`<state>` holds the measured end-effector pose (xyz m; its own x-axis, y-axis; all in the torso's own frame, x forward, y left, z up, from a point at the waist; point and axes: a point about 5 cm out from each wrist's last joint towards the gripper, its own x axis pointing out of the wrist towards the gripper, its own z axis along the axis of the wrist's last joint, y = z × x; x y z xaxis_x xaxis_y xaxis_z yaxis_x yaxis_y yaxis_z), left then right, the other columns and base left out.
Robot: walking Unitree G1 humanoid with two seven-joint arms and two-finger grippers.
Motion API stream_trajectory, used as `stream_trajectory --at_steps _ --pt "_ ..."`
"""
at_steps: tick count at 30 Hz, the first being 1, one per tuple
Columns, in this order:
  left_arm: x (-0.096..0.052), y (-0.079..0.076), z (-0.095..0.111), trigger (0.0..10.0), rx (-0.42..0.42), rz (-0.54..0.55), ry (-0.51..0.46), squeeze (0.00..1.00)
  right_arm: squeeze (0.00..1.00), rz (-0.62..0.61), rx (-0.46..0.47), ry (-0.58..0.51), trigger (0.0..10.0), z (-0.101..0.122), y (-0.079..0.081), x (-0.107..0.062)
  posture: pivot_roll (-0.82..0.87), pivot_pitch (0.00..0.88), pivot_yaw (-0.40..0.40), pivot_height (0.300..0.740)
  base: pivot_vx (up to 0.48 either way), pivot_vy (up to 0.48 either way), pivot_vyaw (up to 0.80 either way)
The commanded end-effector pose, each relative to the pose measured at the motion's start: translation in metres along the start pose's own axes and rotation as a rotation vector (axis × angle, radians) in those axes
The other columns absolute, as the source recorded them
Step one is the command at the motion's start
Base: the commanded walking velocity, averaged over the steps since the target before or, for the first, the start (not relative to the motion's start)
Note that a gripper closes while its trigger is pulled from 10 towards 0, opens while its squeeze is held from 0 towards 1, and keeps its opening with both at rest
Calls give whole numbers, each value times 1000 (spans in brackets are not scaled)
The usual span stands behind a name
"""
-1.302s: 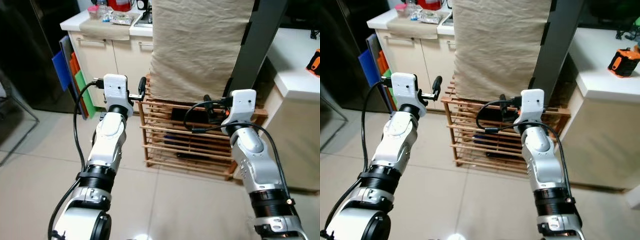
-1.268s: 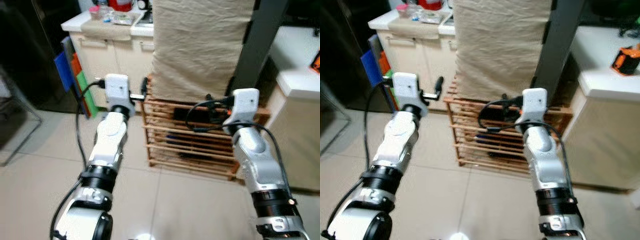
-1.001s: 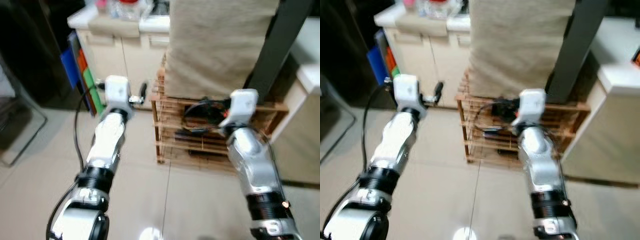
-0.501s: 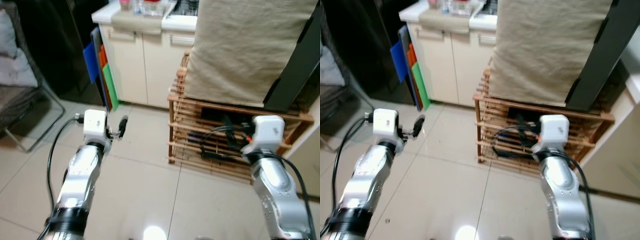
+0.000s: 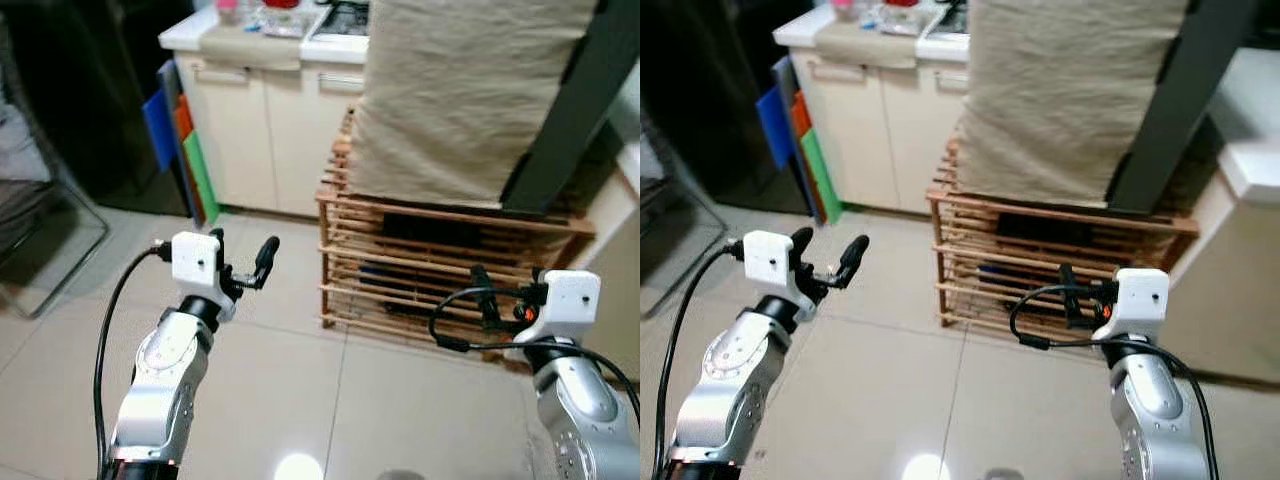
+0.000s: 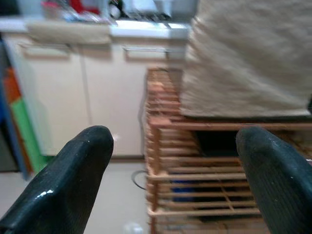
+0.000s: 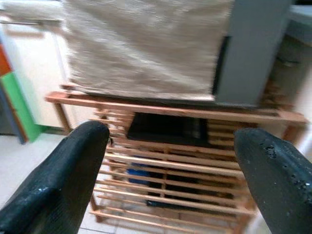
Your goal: Restocking fridge
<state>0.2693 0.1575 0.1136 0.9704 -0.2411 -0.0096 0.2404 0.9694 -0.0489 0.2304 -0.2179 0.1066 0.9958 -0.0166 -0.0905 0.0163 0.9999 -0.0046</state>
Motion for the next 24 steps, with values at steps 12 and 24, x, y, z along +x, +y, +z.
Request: stream_trajectory --at_steps 12,24 --pt "0 4 -6 10000 -35 37 40 0 0 -26 16 10 10000 1 -6 0 -209 28 29 740 446 0 0" --pt "3 12 -1 10000 -4 75 34 0 0 -29 3 16 10000 -2 -3 6 -183 10 22 740 446 0 0"
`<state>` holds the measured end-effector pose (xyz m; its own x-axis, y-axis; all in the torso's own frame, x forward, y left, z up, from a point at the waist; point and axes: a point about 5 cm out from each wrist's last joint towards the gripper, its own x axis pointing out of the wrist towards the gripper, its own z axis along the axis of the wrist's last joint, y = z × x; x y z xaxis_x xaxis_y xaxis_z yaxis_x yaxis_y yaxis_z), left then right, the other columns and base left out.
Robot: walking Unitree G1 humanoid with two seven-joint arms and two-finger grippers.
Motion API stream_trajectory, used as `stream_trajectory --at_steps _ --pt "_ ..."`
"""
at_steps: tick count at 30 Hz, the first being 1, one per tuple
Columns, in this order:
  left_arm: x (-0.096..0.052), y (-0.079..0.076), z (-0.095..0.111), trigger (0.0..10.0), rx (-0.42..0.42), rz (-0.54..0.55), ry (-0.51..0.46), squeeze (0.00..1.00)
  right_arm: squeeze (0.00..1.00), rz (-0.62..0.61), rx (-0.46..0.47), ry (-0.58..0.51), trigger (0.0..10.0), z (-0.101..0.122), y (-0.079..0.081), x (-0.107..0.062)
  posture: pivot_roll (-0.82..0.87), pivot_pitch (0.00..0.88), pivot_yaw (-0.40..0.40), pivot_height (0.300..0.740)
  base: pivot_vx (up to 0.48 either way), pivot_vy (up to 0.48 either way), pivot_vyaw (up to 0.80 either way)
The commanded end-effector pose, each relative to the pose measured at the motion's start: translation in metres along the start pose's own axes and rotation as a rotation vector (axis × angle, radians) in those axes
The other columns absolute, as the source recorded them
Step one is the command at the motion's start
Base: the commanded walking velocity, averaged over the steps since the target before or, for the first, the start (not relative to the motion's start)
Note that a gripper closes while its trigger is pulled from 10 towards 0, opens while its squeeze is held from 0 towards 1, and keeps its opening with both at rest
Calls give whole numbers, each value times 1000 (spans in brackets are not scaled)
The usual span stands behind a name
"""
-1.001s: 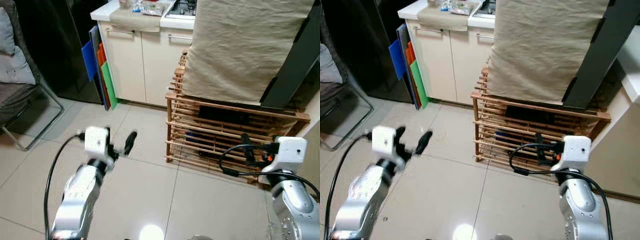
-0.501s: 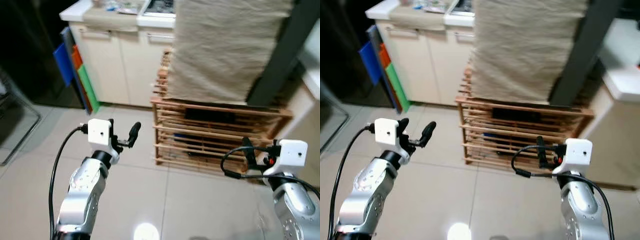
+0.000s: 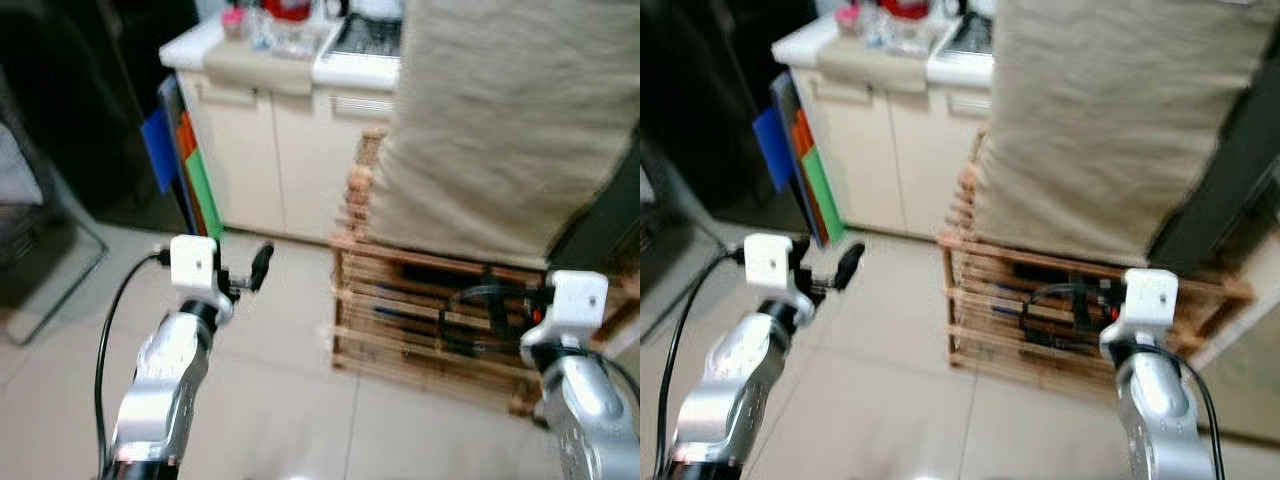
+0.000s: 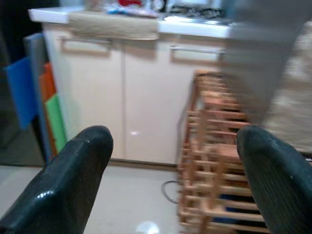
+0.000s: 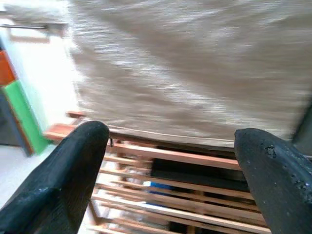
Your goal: Restocking fridge
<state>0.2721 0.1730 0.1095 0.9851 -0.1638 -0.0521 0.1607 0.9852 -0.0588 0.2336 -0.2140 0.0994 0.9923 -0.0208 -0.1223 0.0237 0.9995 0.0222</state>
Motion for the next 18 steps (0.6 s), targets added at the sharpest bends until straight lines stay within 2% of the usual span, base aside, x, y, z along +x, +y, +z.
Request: stream_trajectory --at_steps 1,5,8,12,18 --pt "4 -4 3 10000 10 -7 -7 0 0 -24 -25 -18 10000 5 -7 3 -183 10 22 740 446 0 0" --pt "8 -4 8 10000 22 -23 -26 0 0 -24 -36 -13 10000 5 -7 7 -181 4 22 740 416 141 0" --pt "16 0 12 10000 35 -39 -36 0 0 -33 -43 -20 10000 6 -8 10 -182 0 21 740 0 480 -735" --pt "19 0 12 10000 21 -44 -38 0 0 -54 -35 -26 10000 6 -12 10 -185 0 27 740 0 480 -727" --pt "15 -22 1 10000 -30 -115 -14 0 0 -91 -30 -40 10000 5 -16 12 -192 0 37 740 0 480 -725"
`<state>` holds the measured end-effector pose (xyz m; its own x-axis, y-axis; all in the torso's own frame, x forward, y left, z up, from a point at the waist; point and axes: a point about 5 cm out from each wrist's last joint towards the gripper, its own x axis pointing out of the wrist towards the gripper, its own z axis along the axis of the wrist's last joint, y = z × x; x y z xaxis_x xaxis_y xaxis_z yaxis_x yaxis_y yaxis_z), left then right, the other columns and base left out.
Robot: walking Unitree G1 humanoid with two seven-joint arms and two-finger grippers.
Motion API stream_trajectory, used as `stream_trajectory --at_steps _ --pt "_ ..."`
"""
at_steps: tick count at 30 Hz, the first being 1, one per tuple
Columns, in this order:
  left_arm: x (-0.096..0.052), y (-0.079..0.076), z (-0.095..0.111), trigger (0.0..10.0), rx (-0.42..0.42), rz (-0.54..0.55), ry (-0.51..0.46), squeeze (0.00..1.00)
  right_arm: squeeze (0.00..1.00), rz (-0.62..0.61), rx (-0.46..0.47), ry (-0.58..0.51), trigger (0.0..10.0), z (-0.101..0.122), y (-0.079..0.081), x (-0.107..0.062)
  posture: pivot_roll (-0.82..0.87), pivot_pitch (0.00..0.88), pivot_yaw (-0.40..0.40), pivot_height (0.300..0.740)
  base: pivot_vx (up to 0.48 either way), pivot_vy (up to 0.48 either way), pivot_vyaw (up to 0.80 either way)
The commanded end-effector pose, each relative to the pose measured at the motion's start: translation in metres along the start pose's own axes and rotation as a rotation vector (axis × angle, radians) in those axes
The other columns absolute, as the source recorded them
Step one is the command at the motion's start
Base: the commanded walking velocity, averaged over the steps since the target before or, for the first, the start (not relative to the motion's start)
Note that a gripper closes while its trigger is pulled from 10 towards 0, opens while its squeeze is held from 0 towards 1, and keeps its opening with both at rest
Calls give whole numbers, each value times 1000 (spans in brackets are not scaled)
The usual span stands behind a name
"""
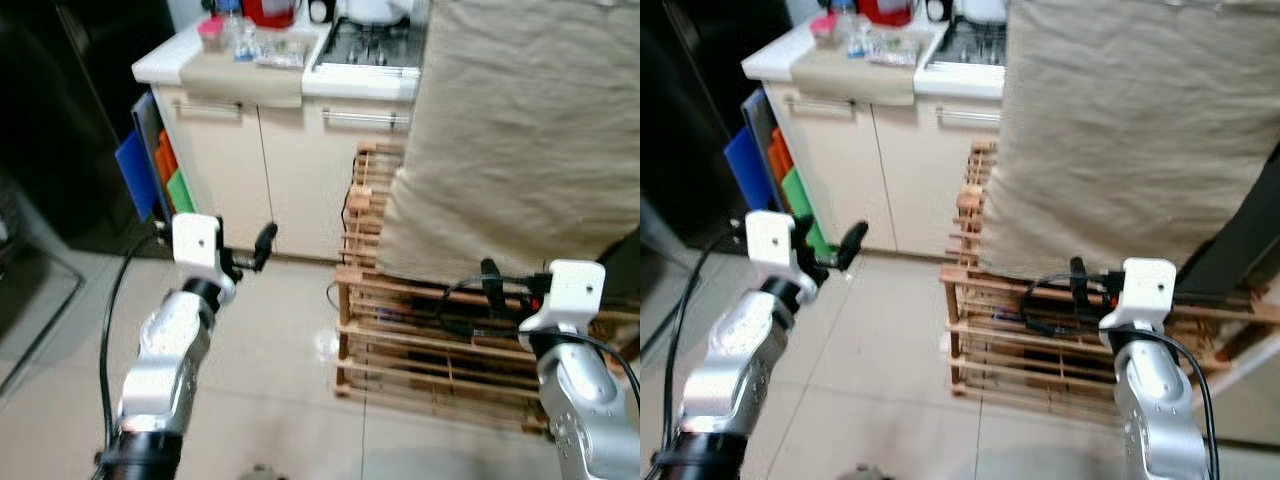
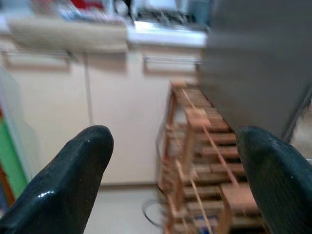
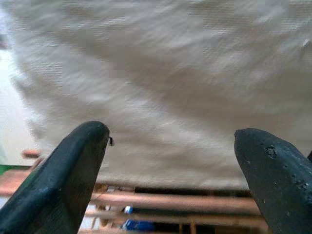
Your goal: Restocking fridge
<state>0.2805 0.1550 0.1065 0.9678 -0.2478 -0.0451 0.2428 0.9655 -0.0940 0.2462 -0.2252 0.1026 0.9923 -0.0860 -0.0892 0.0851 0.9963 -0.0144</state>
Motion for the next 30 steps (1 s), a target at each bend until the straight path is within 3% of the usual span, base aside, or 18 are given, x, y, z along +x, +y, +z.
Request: stream_trajectory --at_steps 1,12,30 --pt "5 -7 5 10000 0 -31 -17 0 0 -30 1 -6 10000 0 -6 0 -192 0 37 740 0 480 -725" --pt "11 3 11 10000 10 -36 -38 0 0 -30 -1 -15 10000 -1 -4 3 -191 1 40 740 0 480 -725" --pt "19 3 21 10000 44 -46 -88 0 0 -13 -4 -55 10000 4 5 6 -189 3 45 740 0 480 -725"
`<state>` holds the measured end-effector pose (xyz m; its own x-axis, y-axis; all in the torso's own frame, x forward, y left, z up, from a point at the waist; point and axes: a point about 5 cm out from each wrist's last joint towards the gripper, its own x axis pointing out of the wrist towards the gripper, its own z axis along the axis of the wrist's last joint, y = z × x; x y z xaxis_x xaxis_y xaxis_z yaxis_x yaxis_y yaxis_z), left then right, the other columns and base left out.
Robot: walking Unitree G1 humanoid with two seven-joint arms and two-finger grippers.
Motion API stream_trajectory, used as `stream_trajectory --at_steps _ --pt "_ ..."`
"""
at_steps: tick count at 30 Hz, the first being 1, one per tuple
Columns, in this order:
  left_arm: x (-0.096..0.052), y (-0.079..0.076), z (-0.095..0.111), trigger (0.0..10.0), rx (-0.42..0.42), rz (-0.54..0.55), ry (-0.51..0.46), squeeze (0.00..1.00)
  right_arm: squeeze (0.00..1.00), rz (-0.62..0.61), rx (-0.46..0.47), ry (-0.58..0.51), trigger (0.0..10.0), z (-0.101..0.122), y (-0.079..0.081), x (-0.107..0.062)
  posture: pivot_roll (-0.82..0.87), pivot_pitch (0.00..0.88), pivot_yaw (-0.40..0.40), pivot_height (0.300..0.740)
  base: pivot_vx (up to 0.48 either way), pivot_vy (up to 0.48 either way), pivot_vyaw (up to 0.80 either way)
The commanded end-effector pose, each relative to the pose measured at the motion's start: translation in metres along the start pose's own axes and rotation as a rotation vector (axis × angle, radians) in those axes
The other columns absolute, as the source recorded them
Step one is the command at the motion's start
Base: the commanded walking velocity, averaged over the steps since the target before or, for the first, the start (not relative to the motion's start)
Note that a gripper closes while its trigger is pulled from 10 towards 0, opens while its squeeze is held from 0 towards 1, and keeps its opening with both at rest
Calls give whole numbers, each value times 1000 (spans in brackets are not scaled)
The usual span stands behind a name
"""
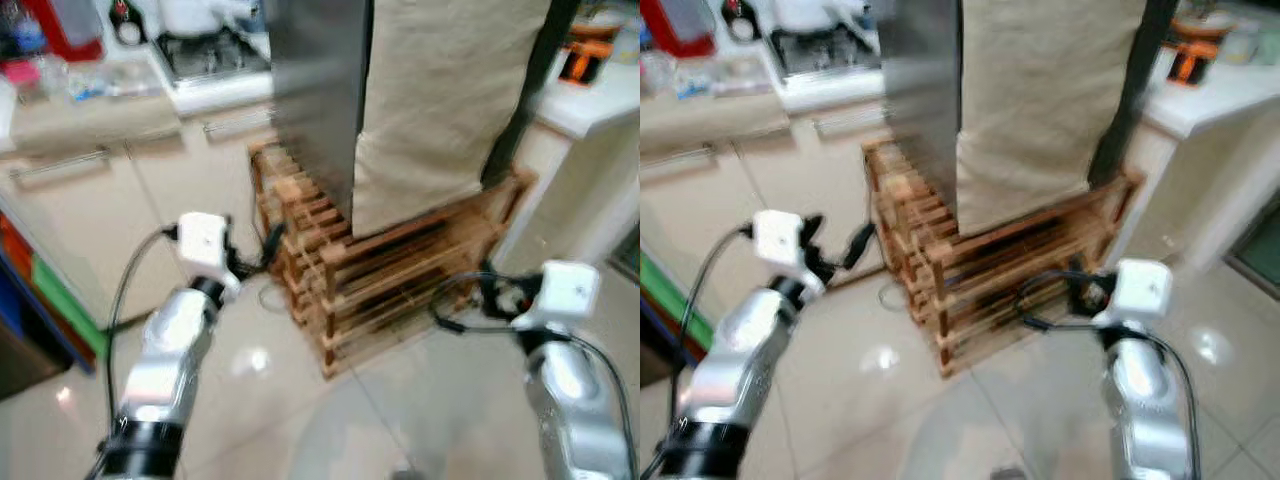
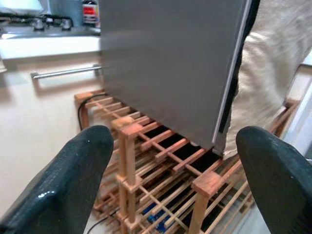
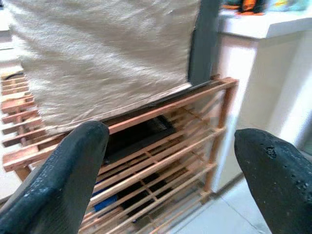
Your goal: Restocking fridge
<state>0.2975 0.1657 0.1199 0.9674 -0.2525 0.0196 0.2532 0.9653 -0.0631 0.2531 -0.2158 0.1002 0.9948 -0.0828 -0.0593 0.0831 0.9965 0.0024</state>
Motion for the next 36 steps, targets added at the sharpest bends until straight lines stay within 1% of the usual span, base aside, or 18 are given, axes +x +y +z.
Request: stream_trajectory --at_steps 1,6,8,10,11,12,14,15,16,18,21,22,23,24,25,27,29,36 --pt "6 -11 6 10000 16 -40 -28 0 0 -14 -21 -28 10000 6 -4 0 -189 3 45 740 0 480 -725" --pt "11 -19 13 10000 19 -69 -58 0 0 0 -31 -47 10000 10 -1 1 -190 2 39 740 0 480 -728" --pt "12 -20 13 10000 11 -68 -64 0 0 -2 -39 -83 10000 17 1 0 -190 2 39 740 0 476 -725" --pt "9 -19 10 10000 -20 -54 -54 0 0 -12 -33 -101 10000 19 3 -5 -195 0 35 740 0 476 -719" --pt "3 -16 3 10000 -82 -28 -28 0 0 -15 -16 -94 10000 18 4 -13 -195 0 32 740 0 476 -719" --pt "3 -16 3 10000 -82 -28 -28 0 0 -15 -16 -94 10000 18 4 -13 -195 0 32 740 0 476 -719" --pt "-3 -15 -6 10000 -171 -7 16 0 0 -7 -7 -69 10000 14 5 -22 -196 1 31 740 0 476 -706" --pt "-3 -15 -6 10000 -171 -7 16 0 0 -7 -7 -69 10000 14 5 -22 -196 1 31 740 0 476 -694" --pt "-5 -16 -12 10000 -168 -7 53 0 0 -1 -13 -57 10000 11 5 -27 -196 5 26 740 0 0 -694" --pt "-1 -20 -9 10000 -186 -24 28 0 0 -2 -32 -54 10000 11 3 -26 -198 6 26 740 0 0 0" --pt "5 -25 0 10000 -110 -58 -7 0 0 -2 -35 -79 10000 16 5 -18 -198 0 31 740 84 0 0" --pt "7 -26 2 10000 -98 -63 -19 0 0 1 -34 -88 10000 18 7 -16 -198 0 31 740 458 0 0" --pt "12 -31 7 10000 -106 -73 -43 0 0 12 -37 -120 10000 25 12 -9 -201 0 38 740 454 0 0" --pt "12 -31 7 10000 -106 -73 -43 0 0 12 -37 -120 10000 25 12 -9 -201 0 38 740 454 0 0" --pt "15 -35 12 10000 -107 -94 -62 0 0 23 -40 -143 10000 31 16 -3 -202 0 39 740 458 0 0" --pt "16 -36 15 10000 -105 -100 -74 0 0 25 -39 -150 10000 33 16 -1 -202 0 39 740 461 0 0" --pt "15 -43 21 10000 -83 -159 -108 0 0 32 -38 -151 10000 36 16 3 -202 0 40 740 465 0 0" --pt "13 -46 19 10000 -71 -172 -117 0 0 33 -44 -138 10000 32 14 6 -198 0 33 740 465 0 0"
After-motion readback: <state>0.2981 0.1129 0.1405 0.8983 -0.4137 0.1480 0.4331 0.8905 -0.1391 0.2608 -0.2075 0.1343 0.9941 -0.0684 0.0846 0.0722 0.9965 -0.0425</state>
